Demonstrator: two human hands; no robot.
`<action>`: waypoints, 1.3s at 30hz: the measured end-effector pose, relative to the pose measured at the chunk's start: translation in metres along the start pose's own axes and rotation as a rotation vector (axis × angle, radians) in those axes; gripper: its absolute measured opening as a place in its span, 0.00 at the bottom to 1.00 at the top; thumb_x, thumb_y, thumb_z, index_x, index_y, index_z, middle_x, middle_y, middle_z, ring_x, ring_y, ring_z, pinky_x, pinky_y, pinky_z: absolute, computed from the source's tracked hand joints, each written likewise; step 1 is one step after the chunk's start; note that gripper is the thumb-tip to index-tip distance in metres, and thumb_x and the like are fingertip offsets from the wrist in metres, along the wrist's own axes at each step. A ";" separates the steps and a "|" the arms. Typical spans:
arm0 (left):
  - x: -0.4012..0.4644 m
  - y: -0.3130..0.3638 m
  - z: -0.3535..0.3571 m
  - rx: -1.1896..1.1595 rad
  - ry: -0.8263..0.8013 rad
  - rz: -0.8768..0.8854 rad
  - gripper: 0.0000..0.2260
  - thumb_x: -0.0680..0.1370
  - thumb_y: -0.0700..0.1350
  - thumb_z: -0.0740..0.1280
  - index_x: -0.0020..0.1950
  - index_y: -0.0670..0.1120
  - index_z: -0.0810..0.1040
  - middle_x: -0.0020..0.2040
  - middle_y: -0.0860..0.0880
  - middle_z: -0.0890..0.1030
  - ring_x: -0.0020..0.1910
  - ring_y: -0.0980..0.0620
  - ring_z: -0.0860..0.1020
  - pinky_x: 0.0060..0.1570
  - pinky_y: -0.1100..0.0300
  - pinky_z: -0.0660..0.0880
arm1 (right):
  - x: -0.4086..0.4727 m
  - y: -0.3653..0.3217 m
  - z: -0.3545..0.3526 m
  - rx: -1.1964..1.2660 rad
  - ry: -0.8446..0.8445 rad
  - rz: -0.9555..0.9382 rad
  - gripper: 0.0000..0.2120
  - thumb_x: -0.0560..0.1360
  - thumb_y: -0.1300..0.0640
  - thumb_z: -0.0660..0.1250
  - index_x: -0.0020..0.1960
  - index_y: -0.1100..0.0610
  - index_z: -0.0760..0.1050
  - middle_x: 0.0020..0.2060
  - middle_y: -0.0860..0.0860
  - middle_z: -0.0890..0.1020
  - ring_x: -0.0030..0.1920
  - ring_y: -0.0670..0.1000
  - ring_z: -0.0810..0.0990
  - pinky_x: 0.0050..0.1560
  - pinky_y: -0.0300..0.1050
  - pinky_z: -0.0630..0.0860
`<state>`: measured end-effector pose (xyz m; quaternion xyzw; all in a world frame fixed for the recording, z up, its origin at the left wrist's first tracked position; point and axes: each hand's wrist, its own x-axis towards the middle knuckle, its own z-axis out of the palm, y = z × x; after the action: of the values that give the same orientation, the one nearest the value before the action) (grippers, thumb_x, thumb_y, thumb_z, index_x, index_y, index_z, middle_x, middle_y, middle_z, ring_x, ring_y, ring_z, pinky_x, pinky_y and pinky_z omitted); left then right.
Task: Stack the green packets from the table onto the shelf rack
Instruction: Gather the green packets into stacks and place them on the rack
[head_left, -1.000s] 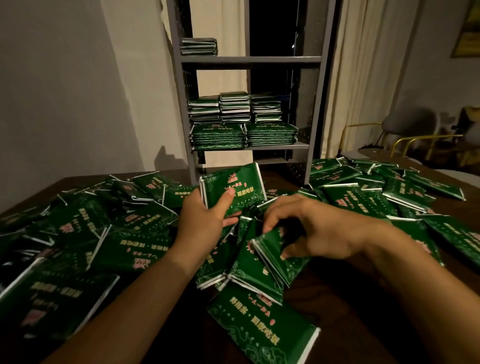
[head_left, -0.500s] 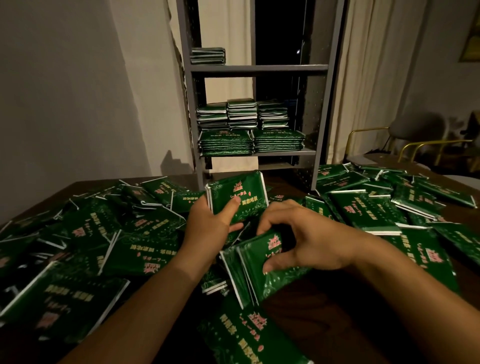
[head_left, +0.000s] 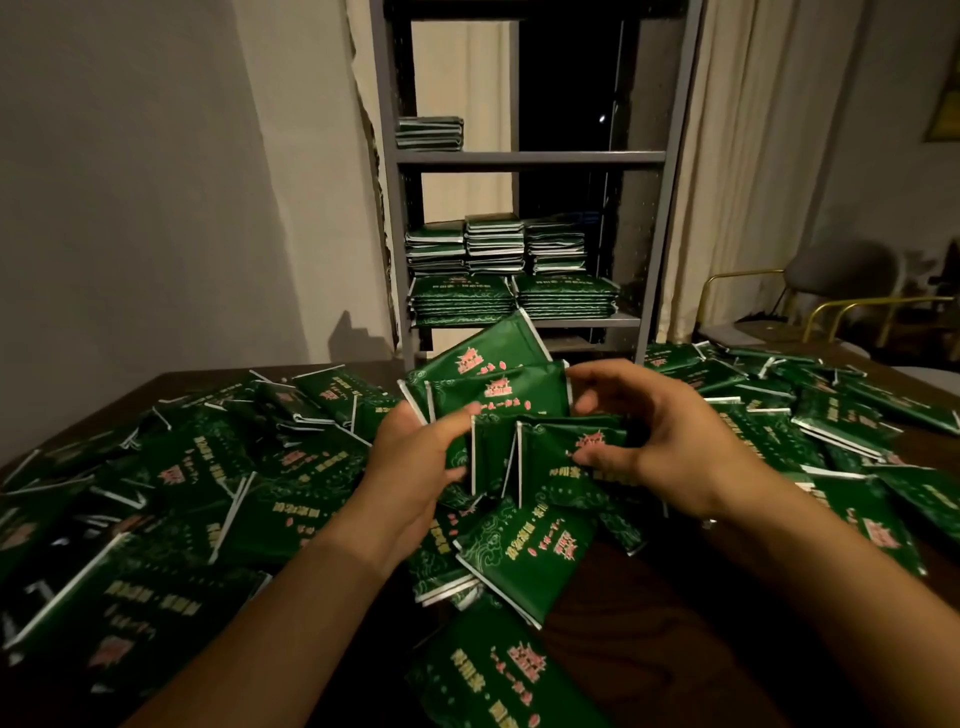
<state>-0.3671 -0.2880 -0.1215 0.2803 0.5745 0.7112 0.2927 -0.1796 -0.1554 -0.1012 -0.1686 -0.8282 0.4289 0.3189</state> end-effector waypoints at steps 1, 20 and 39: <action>0.000 0.000 -0.001 -0.044 -0.030 -0.017 0.34 0.66 0.54 0.78 0.70 0.47 0.74 0.69 0.45 0.78 0.66 0.44 0.78 0.61 0.37 0.76 | 0.001 0.000 0.001 0.004 0.051 -0.005 0.33 0.65 0.67 0.79 0.62 0.41 0.77 0.49 0.44 0.82 0.56 0.44 0.82 0.54 0.50 0.83; -0.023 0.002 0.001 0.447 -0.207 0.372 0.27 0.71 0.28 0.71 0.60 0.56 0.74 0.60 0.54 0.78 0.51 0.60 0.81 0.48 0.52 0.83 | -0.001 0.011 0.012 0.100 -0.137 0.034 0.45 0.65 0.71 0.79 0.73 0.46 0.64 0.60 0.47 0.81 0.61 0.47 0.81 0.58 0.49 0.81; -0.027 -0.007 0.008 0.495 -0.263 0.223 0.27 0.72 0.28 0.64 0.61 0.57 0.68 0.50 0.43 0.81 0.47 0.38 0.82 0.43 0.33 0.79 | -0.010 0.005 0.028 -0.176 -0.191 -0.023 0.27 0.66 0.50 0.71 0.61 0.45 0.64 0.57 0.48 0.72 0.57 0.47 0.77 0.59 0.53 0.78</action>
<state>-0.3425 -0.3016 -0.1288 0.4944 0.6529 0.5350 0.2075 -0.1910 -0.1748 -0.1217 -0.1446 -0.8911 0.3652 0.2274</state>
